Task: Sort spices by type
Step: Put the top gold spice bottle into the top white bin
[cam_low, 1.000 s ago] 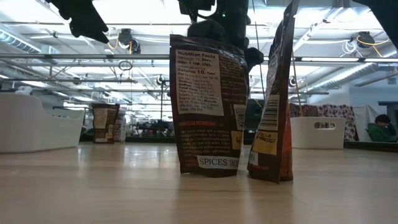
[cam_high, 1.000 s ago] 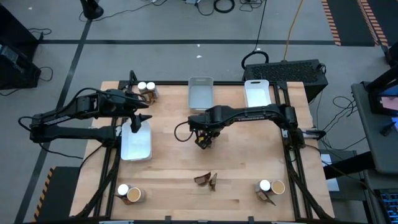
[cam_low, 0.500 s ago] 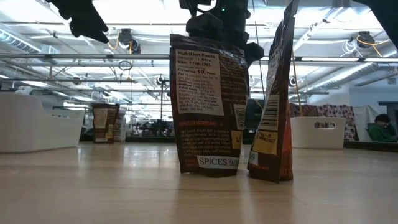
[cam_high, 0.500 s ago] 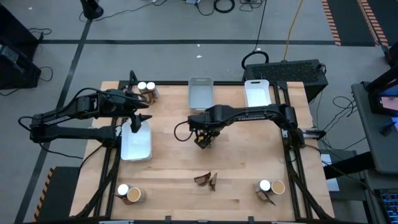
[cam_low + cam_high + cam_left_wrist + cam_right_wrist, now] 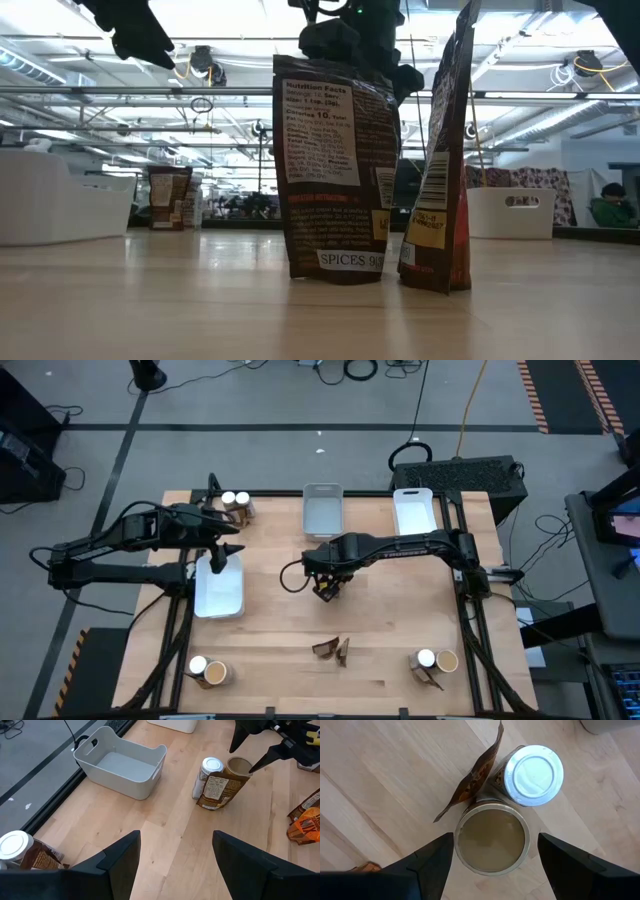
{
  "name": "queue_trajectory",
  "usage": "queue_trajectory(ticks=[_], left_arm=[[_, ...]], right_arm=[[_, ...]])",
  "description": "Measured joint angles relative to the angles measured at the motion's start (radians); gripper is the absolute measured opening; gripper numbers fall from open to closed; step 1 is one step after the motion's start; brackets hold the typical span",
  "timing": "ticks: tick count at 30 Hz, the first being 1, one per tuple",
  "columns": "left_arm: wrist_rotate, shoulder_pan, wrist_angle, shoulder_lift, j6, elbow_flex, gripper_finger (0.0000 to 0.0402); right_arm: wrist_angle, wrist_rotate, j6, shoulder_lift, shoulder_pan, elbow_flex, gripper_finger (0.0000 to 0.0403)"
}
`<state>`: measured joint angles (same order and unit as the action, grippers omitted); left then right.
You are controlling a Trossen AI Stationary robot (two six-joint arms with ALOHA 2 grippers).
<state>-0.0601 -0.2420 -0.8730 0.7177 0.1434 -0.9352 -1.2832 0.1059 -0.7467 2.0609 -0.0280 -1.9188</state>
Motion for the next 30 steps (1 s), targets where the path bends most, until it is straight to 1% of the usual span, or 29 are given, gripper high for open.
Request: queue_trajectory(ticks=[6, 14, 18, 24, 30], left_arm=[[0.000, 0.000, 0.000, 0.000, -0.001, 0.000, 0.0252], [0.000, 0.000, 0.000, 0.000, -0.001, 0.000, 0.0252], [0.000, 0.000, 0.000, 0.000, -0.002, 0.000, 0.0252], [0.000, 0.000, 0.000, 0.000, -0.002, 0.000, 0.0252], [0.000, 0.000, -0.001, 0.000, -0.002, 0.000, 0.0252]], right_arm=[[0.003, -0.004, 0.000, 0.000, 0.000, 0.000, 0.0285], [0.018, -0.007, 0.011, 0.001, 0.000, 0.000, 0.0333], [-0.007, -0.007, 0.011, 0.017, 0.000, 0.000, 0.0351], [-0.007, -0.007, 0.033, 0.070, -0.007, 0.000, 0.0354], [-0.010, -0.002, 0.033, 0.081, -0.007, 0.000, 0.0353]])
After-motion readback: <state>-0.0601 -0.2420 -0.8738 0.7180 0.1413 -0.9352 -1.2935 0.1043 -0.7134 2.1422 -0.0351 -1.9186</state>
